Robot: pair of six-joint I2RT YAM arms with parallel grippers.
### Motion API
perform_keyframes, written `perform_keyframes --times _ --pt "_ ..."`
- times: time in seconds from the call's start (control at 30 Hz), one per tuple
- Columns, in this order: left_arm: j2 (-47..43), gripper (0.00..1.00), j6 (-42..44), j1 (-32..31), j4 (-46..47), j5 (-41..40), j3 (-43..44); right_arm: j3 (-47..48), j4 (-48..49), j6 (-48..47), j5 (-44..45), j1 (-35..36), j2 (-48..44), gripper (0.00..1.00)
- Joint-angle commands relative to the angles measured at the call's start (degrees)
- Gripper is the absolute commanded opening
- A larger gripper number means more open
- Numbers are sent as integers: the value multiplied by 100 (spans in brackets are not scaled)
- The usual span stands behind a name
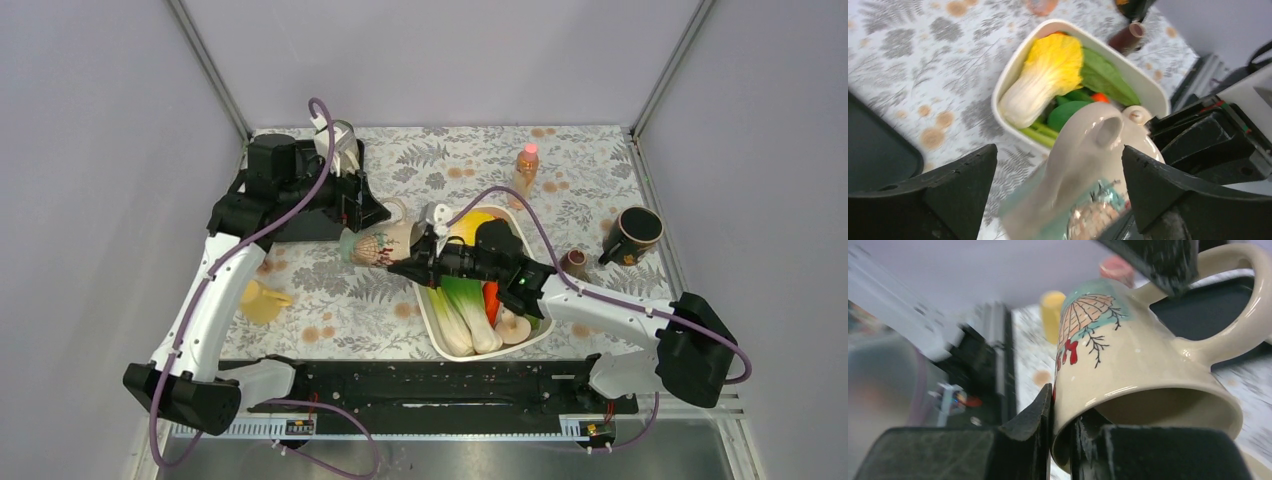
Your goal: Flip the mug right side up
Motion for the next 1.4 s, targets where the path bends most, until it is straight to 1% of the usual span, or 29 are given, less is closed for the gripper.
perform_keyframes --times 0.0,0.1,0.17,0.27,0.33,0.43,0.5,0.57,0.67,0.73,0.87,0.93,1.0,1.07,1.17,1.2,1.23,1.27,1.33,1.37 --pt "-202 99 909 226 -649 -1043 462 776 -2319 -3454 1071 91 -279 0" --pt "-258 99 1269 225 -997 -1097 875 942 -3245 -5112 1554 331 -231 0" --pt "-192 99 1311 55 -1192 -1285 1174 1088 -3808 -6098 1701 494 -215 0" --pt "102 99 1574 -731 -1588 -2112 1492 1279 -4505 -7596 1830 762 -211 0" --pt "327 97 1655 -1165 -1775 -2494 1581 1441 -4955 -8480 2083 946 -191 0" --pt "702 92 1771 -1652 -2049 -2806 1777 1728 -5491 -9419 2584 1180 -50 0" --pt "872 90 1886 -1996 -2177 -3088 1836 1905 -5721 -9911 3009 1333 110 0" --pt "970 89 1988 -2314 -2259 -3376 1802 2149 -5966 -10160 3400 1477 313 0" --pt "1030 89 2094 -2561 -2282 -3712 1712 2360 -6215 -10391 3809 1657 536 0" --pt "1028 87 2182 -2705 -2286 -3819 1626 2437 -6319 -10417 3781 1690 616 0" --pt "1024 80 2346 -3068 -2264 -4423 1271 2569 -6388 -10373 3879 1691 742 0" --pt "1018 75 2412 -3167 -2164 -4792 1041 2615 -6403 -10355 3872 1693 744 0" --pt "1023 73 2527 -3208 -2003 -5117 837 2640 -6399 -10363 3794 1692 718 0" --pt "1043 73 2590 -3205 -1945 -5091 761 2674 -6390 -10358 3741 1692 693 0" --pt "1088 73 2480 -3211 -1824 -4715 635 2707 -6364 -10355 3746 1691 687 0" --pt "1132 70 2450 -3219 -1745 -4739 536 2696 -6310 -10381 3750 1692 678 0" --pt "1173 63 2431 -3214 -1645 -4828 466 2671 -6254 -10408 3742 1695 658 0" --pt "1215 51 2417 -3219 -1561 -4949 404 2657 -6230 -10419 3707 1699 641 0" --pt "1245 9 2395 -3216 -1394 -5070 296 2662 -6221 -10362 3655 1700 601 0" --pt "1244 0 2374 -3206 -1326 -5087 248 2670 -6196 -10298 3659 1700 597 0"
